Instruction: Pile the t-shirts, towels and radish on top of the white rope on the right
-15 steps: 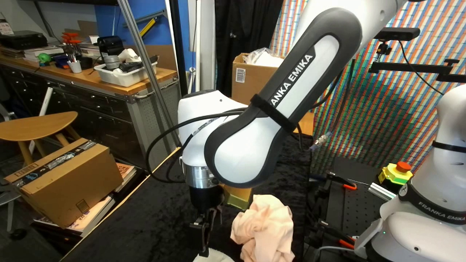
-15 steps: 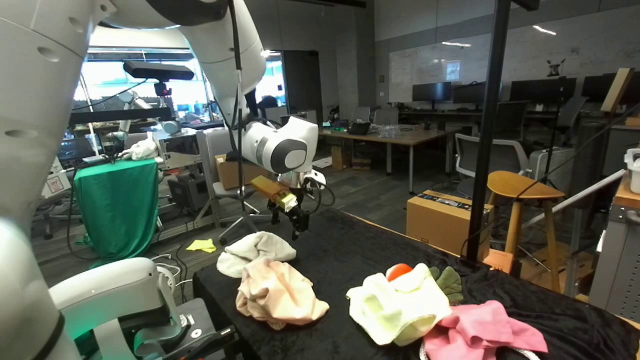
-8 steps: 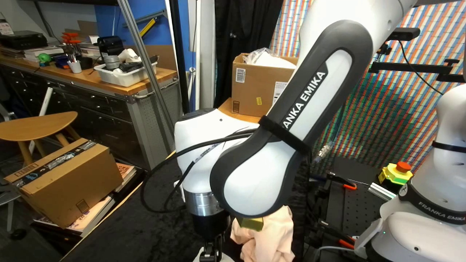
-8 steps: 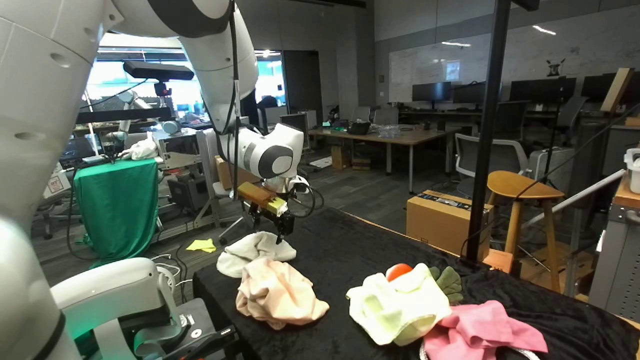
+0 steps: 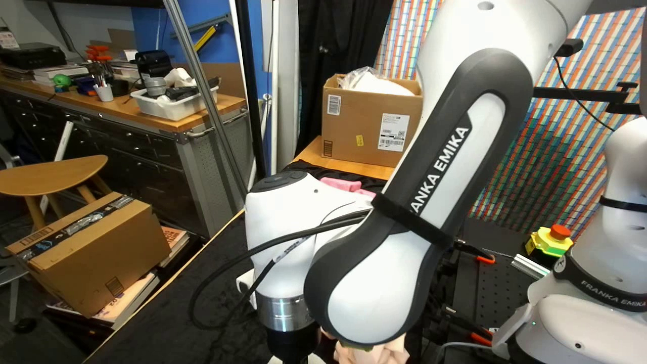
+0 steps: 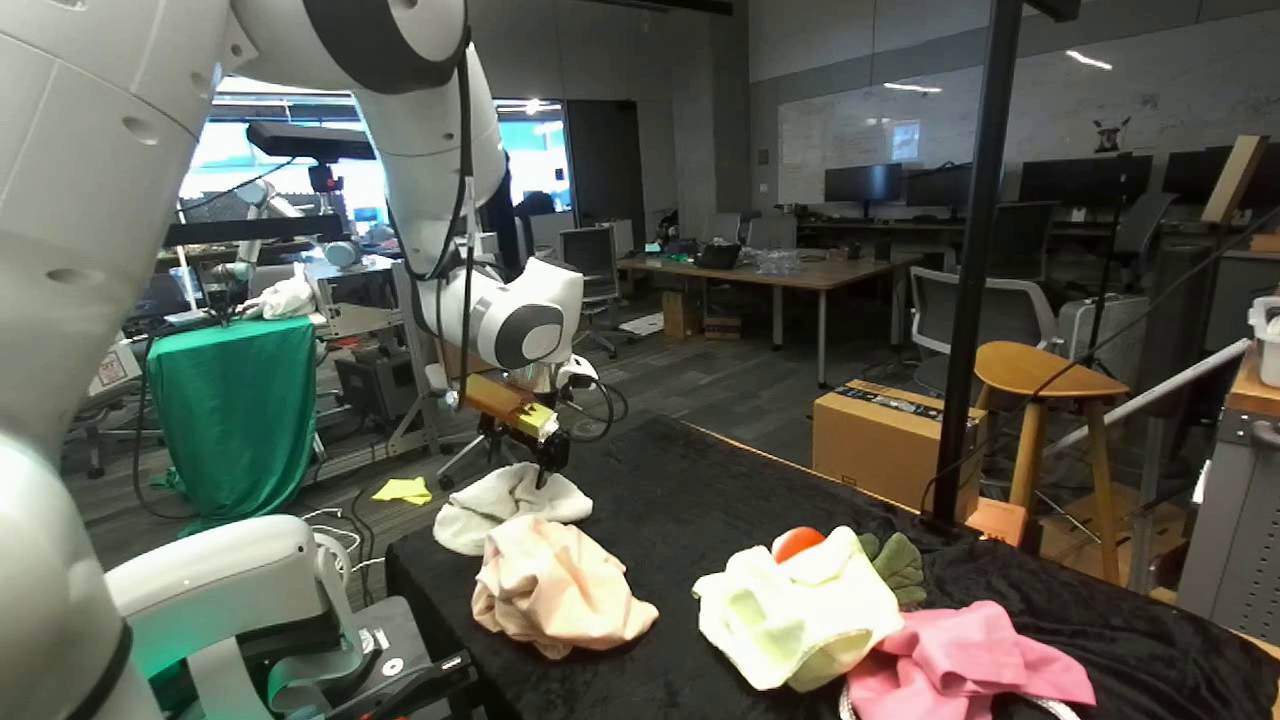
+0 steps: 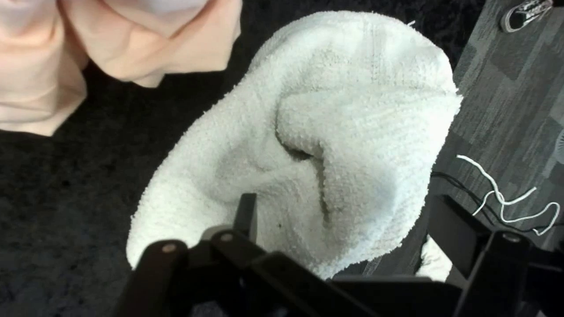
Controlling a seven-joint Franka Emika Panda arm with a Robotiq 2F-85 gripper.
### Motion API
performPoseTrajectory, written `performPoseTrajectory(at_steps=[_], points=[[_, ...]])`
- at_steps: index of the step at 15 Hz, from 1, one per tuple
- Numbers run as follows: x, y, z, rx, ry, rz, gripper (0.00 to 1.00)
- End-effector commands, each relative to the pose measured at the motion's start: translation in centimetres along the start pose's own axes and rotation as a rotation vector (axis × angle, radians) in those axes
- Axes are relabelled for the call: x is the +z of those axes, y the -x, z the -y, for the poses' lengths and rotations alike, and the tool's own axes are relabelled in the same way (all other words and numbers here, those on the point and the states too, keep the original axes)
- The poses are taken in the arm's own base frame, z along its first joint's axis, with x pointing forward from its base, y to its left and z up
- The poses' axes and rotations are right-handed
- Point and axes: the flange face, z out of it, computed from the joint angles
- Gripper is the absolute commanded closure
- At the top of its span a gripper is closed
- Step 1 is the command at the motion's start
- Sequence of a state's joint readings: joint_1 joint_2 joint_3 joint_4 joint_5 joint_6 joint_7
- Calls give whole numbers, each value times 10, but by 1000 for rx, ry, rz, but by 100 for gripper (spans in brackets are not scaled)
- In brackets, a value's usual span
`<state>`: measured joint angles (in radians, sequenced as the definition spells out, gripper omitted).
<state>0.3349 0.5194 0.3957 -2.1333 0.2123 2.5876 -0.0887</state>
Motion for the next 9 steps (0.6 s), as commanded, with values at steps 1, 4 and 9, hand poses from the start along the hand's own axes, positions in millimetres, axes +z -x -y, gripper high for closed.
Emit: performPoseTrajectory(at_steps=[1,4,9], points=[[9,-7,5,-22,-8,-34,0],[19,-9,5,-12,-7,-28,0],[27,-13,8,5,-18,-4,0]])
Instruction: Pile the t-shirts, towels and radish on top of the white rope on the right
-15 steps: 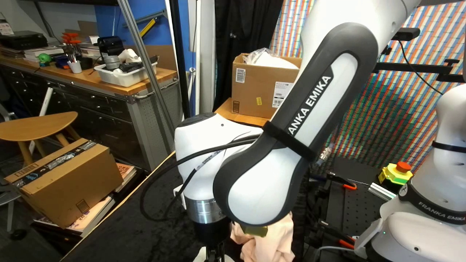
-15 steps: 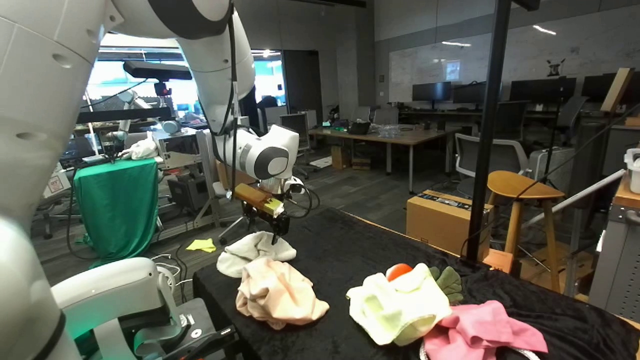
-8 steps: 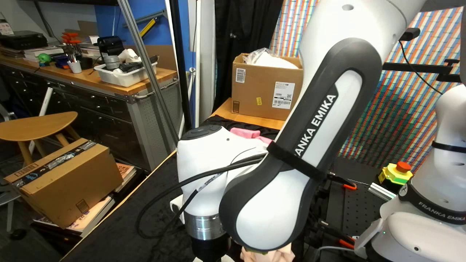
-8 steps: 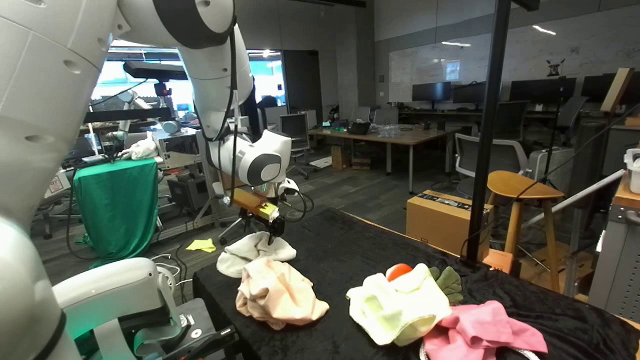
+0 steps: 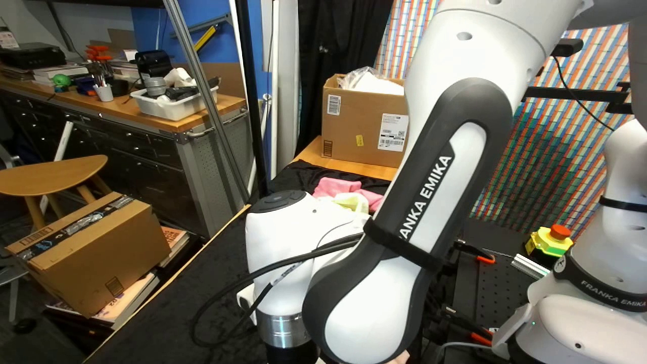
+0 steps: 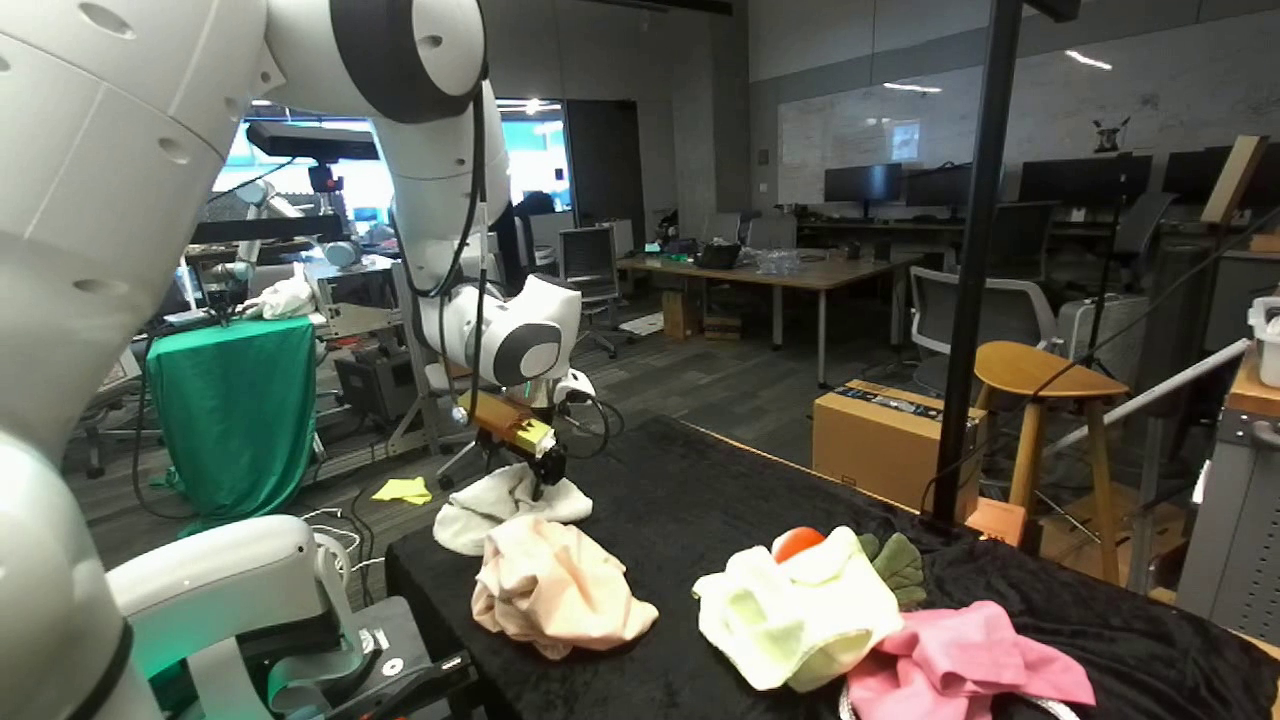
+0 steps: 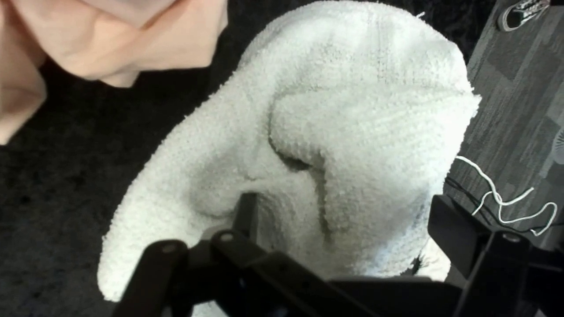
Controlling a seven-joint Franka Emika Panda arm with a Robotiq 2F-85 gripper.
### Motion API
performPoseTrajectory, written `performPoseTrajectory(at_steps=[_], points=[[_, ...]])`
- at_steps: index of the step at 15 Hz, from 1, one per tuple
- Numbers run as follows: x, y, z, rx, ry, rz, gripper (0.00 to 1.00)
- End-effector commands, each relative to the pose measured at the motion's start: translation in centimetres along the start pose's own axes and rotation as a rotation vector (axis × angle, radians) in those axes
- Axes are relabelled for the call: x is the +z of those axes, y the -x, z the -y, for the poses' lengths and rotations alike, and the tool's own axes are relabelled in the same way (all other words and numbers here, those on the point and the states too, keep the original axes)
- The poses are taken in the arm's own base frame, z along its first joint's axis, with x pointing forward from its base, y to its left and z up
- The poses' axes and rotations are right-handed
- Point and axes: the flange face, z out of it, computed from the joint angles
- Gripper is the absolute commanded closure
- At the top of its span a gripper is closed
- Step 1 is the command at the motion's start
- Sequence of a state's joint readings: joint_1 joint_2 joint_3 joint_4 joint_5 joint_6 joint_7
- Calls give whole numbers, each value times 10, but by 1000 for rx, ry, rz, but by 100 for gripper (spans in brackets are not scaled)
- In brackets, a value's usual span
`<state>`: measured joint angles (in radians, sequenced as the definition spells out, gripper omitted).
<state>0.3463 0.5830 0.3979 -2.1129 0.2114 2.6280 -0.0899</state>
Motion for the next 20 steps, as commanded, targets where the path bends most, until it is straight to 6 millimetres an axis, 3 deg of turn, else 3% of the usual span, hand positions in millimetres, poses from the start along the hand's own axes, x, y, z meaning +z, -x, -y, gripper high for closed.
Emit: performPoseTrajectory(at_steps=[1,2,3,4,13,16,20], points=[[3,-12,7,7,-4,-4,0],[3,-14,8,11,-7,-5,0],[3,-16,7,11,-15,0,25],[2,-18,7,14,-18,1,26],[-14,-24,6,-11,-16,119,96],[-32,-23,3,-21,7,159,98],[-75,-24,-6,-30,37,99,96]])
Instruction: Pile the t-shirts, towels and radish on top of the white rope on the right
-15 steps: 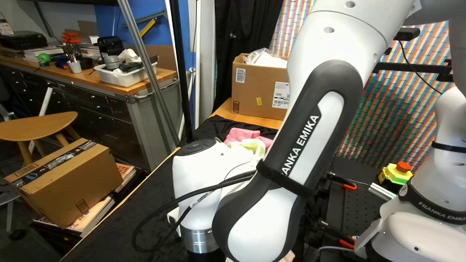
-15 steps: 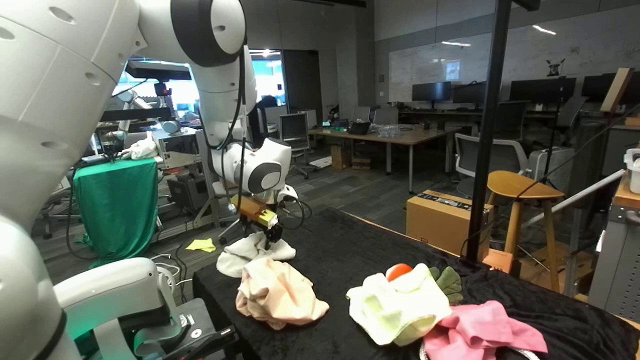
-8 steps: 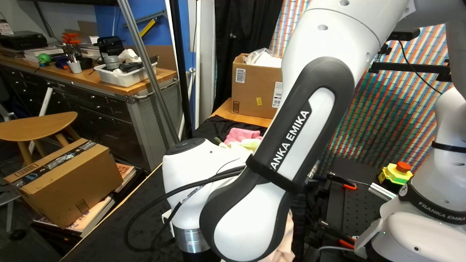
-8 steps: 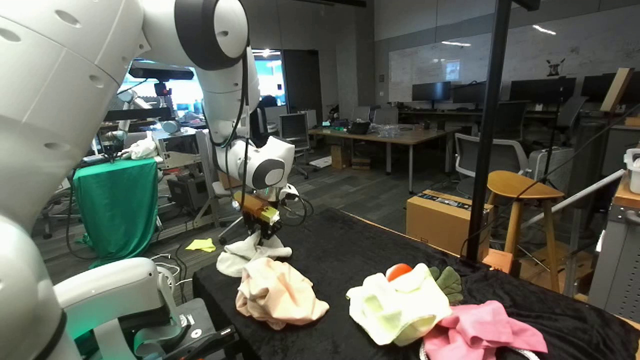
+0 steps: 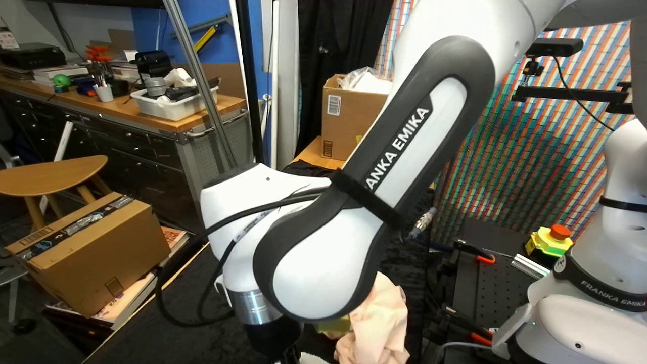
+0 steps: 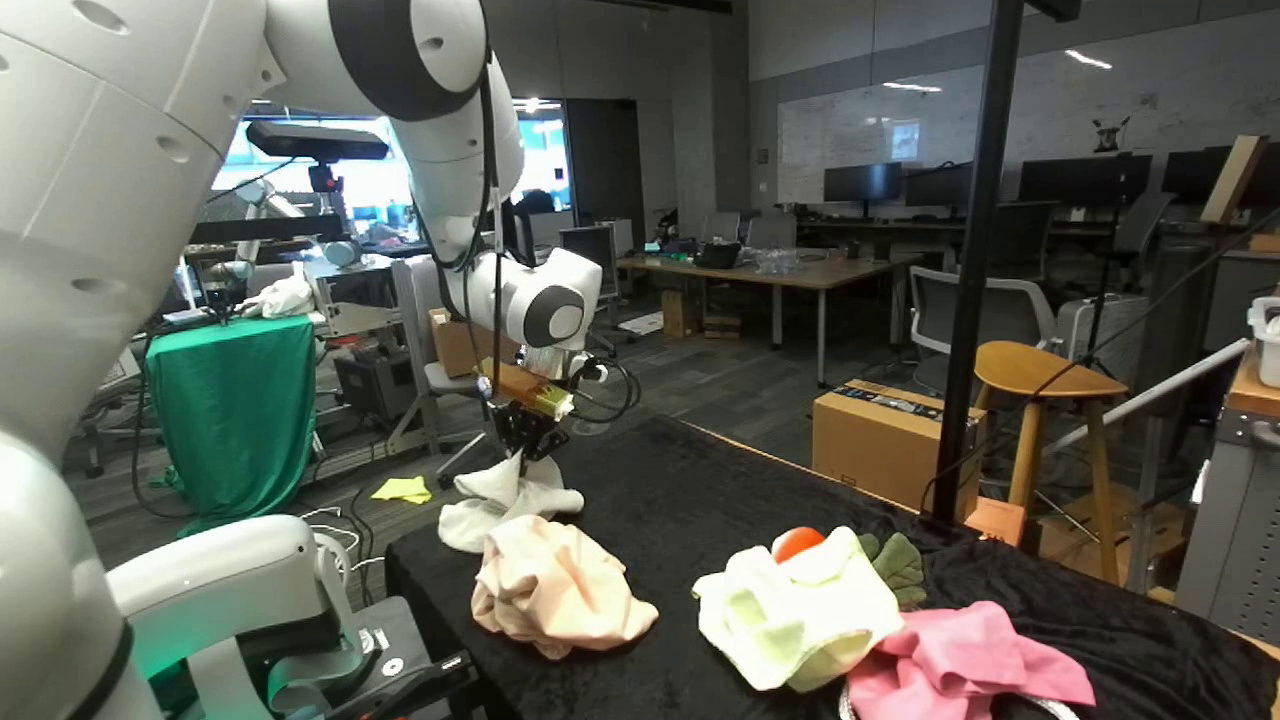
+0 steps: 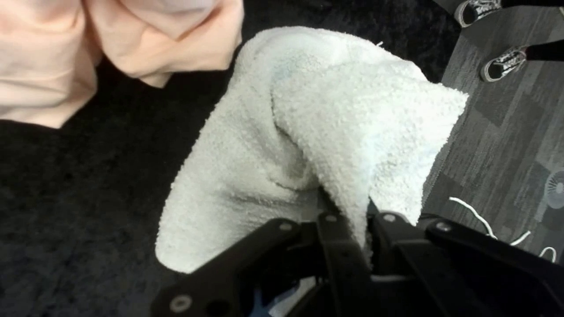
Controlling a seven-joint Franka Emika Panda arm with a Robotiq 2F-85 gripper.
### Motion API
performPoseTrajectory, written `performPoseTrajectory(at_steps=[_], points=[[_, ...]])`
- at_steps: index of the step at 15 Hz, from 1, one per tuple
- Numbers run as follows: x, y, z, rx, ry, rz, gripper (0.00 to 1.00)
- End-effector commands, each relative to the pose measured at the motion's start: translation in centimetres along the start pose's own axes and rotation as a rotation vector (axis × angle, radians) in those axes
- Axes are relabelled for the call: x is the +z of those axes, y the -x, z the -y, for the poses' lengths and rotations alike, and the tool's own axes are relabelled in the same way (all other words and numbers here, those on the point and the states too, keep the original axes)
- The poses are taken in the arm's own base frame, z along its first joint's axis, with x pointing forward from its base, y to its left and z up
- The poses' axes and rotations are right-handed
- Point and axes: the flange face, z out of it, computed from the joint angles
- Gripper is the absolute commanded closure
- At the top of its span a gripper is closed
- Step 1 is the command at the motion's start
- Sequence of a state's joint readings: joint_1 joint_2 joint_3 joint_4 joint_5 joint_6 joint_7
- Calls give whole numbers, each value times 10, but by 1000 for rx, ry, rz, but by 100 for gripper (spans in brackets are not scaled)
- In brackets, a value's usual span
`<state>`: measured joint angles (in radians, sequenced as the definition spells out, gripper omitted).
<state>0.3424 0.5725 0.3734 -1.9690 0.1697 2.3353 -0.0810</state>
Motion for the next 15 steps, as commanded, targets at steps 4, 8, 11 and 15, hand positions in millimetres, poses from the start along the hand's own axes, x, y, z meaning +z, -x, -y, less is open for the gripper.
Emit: performPoseTrajectory(at_steps=[4,8,11,15], points=[[-100,20,-31,23,81,-157,96],[-164,47,-83,102,145,-313,96],[-210,76,-136,208,192,-446,96],[-239,112,-209,361,245,-578,96]])
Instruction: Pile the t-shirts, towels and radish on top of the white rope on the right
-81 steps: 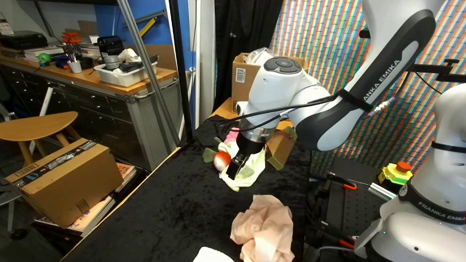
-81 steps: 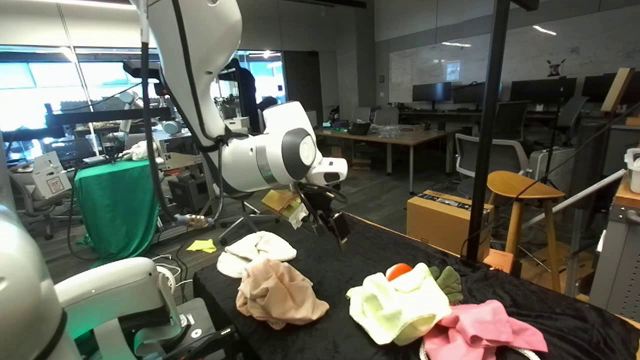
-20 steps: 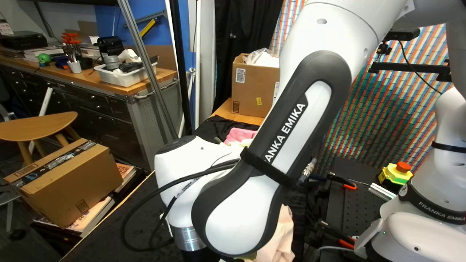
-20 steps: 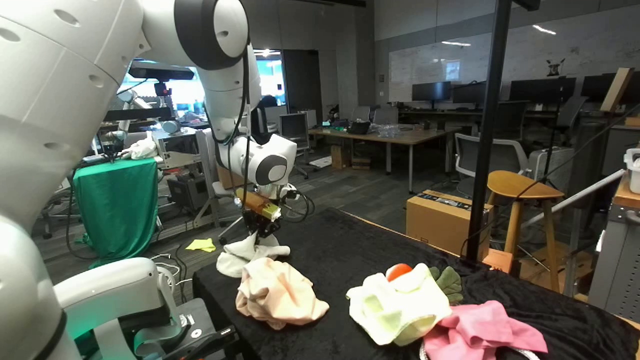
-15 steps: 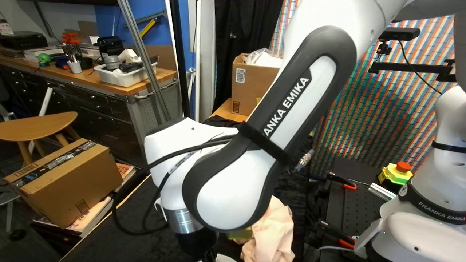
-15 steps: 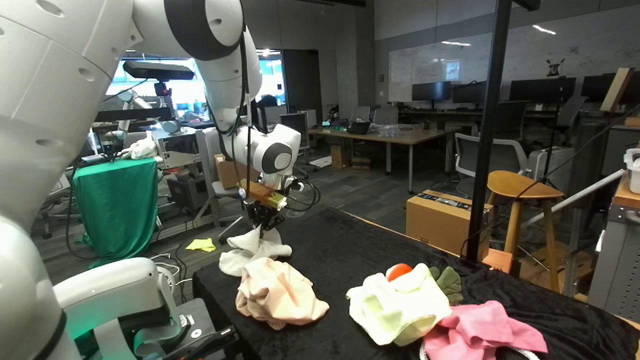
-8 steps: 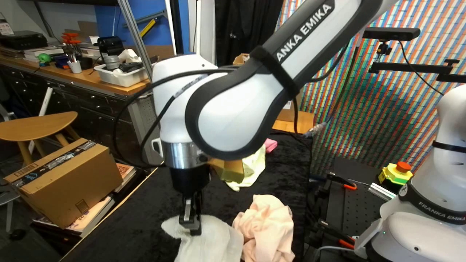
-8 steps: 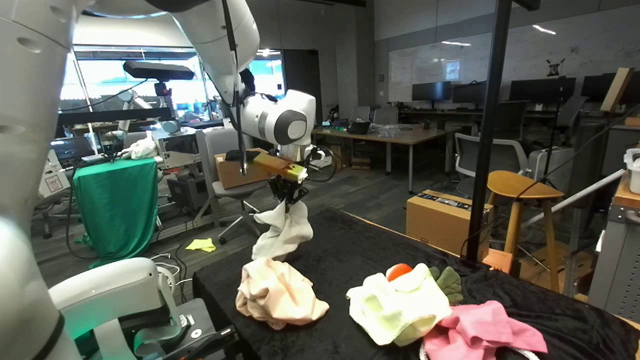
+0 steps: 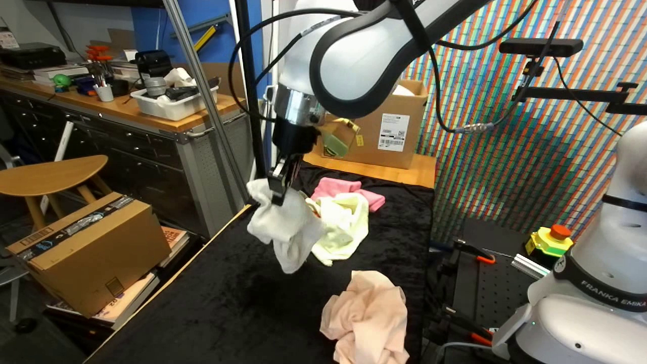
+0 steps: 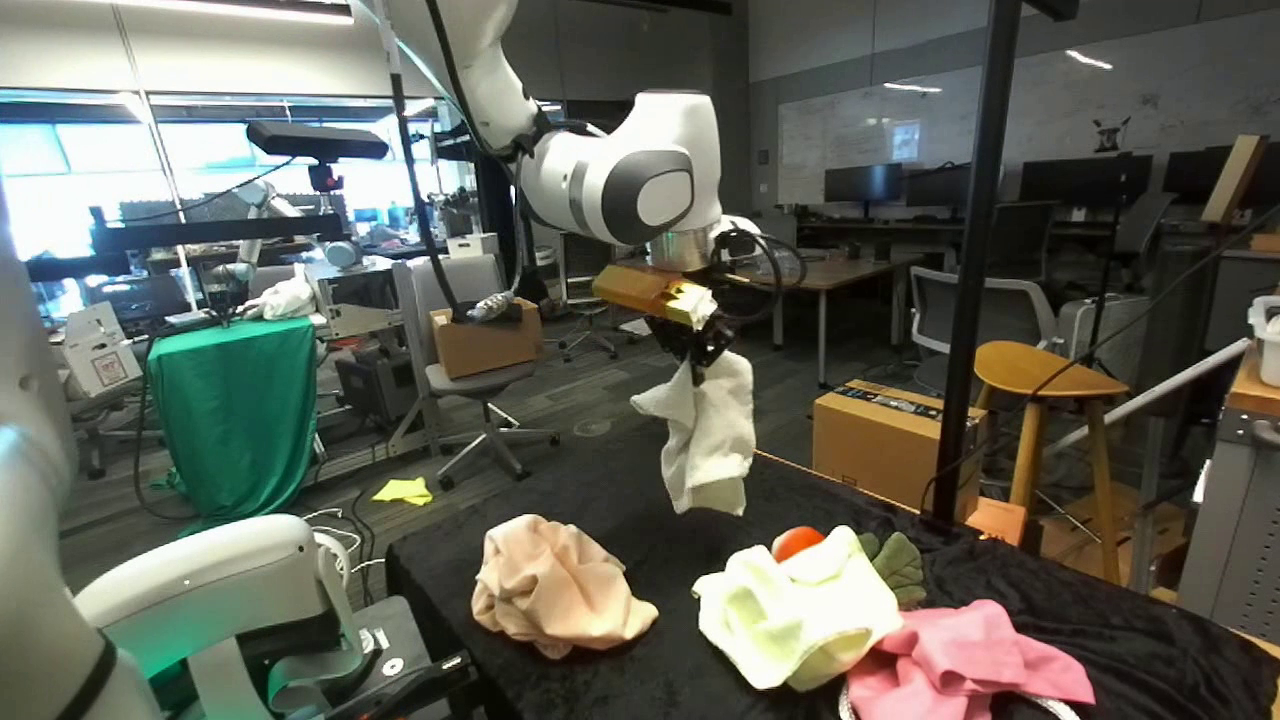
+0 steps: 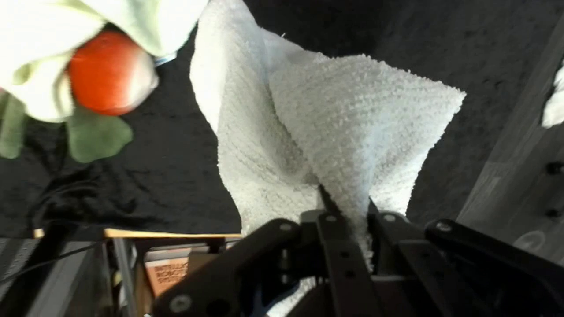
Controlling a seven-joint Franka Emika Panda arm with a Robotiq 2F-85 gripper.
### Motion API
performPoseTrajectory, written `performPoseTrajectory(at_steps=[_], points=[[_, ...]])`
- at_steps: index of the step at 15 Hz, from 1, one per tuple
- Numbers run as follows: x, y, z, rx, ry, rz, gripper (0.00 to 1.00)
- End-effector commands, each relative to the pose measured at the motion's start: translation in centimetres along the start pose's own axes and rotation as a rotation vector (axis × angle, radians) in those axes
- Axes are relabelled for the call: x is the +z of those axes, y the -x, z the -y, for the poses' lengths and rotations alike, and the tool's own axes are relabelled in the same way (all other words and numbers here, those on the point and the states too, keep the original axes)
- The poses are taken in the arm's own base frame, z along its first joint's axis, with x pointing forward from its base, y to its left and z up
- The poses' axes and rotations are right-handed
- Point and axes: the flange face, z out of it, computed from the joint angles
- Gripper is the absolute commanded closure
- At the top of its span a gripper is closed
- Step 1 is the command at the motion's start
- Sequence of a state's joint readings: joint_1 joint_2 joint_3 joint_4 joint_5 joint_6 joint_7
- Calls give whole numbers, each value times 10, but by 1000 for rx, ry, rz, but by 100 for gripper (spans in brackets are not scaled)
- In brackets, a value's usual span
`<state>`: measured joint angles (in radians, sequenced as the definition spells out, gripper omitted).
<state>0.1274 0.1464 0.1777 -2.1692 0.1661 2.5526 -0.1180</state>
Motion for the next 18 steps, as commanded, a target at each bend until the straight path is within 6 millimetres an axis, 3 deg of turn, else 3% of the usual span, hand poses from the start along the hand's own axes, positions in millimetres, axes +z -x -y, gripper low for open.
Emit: performPoseTrajectory(at_steps=[1,6,9,12,15,16,17,18], points=[[-21,9,-61,112,69,-115,96],[-14,21,-141,314,195,-207,96],[1,32,-175,417,259,-170,97],[19,45,-184,470,284,-119,97],[35,54,-180,473,292,-73,97],[38,55,-177,472,295,-64,92],[40,56,-175,470,293,-57,64],[42,57,-173,468,293,-52,62]])
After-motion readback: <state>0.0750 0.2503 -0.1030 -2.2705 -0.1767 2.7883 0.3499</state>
